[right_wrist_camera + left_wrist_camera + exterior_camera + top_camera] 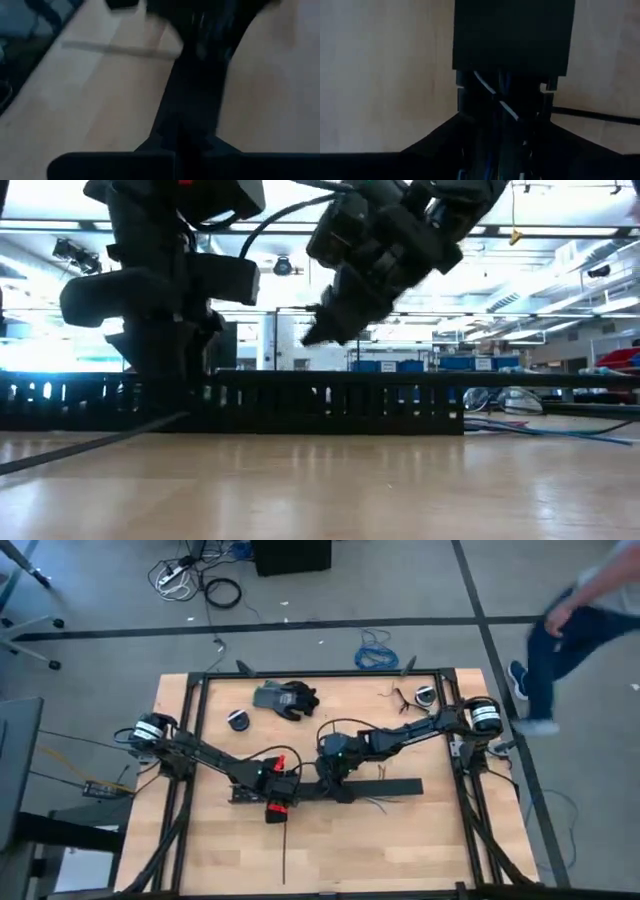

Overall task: Ziptie cables
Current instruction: Close the black cable duct

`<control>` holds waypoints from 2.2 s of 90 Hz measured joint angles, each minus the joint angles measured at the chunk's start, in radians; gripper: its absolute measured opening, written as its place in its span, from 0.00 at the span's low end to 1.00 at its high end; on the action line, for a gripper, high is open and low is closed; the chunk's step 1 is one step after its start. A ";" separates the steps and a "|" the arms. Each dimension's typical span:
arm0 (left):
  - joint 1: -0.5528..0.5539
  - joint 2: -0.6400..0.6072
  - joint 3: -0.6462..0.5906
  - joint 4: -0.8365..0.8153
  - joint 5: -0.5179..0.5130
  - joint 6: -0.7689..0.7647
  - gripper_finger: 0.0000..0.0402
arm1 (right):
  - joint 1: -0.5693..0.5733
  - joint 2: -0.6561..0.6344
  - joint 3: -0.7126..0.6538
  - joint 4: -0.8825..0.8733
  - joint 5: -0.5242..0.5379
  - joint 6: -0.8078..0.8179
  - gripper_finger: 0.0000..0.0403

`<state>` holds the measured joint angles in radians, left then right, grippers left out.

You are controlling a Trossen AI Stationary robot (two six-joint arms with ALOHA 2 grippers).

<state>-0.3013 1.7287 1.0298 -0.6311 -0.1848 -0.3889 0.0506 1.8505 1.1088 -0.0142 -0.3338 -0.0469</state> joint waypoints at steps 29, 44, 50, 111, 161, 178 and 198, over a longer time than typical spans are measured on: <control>0.000 0.000 -0.001 0.006 0.000 0.008 0.48 | 0.006 0.125 0.009 0.084 -0.005 0.042 0.00; 0.000 0.000 -0.002 0.001 -0.006 0.020 0.48 | -0.016 0.168 0.008 0.153 -0.070 0.052 0.00; -0.001 0.000 -0.002 -0.002 -0.009 0.019 0.50 | -0.020 0.170 0.009 0.157 -0.082 0.054 0.00; 0.000 -0.033 -0.003 -0.176 0.048 0.037 0.80 | -0.018 0.171 0.010 0.132 -0.086 0.049 0.00; -0.022 -0.034 -0.080 -0.117 0.033 -0.009 0.73 | -0.017 0.102 -0.001 0.142 -0.060 0.036 0.00; -0.022 -0.034 -0.081 -0.104 0.026 -0.049 0.70 | -0.018 0.038 -0.003 0.121 -0.006 0.026 0.00; -0.021 -0.032 -0.082 -0.053 0.011 -0.104 0.70 | -0.018 0.007 0.000 0.044 0.015 0.025 0.00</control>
<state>-0.3228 1.6970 0.9482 -0.6836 -0.1734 -0.4933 0.0330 1.8576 1.1088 0.0301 -0.3184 -0.0223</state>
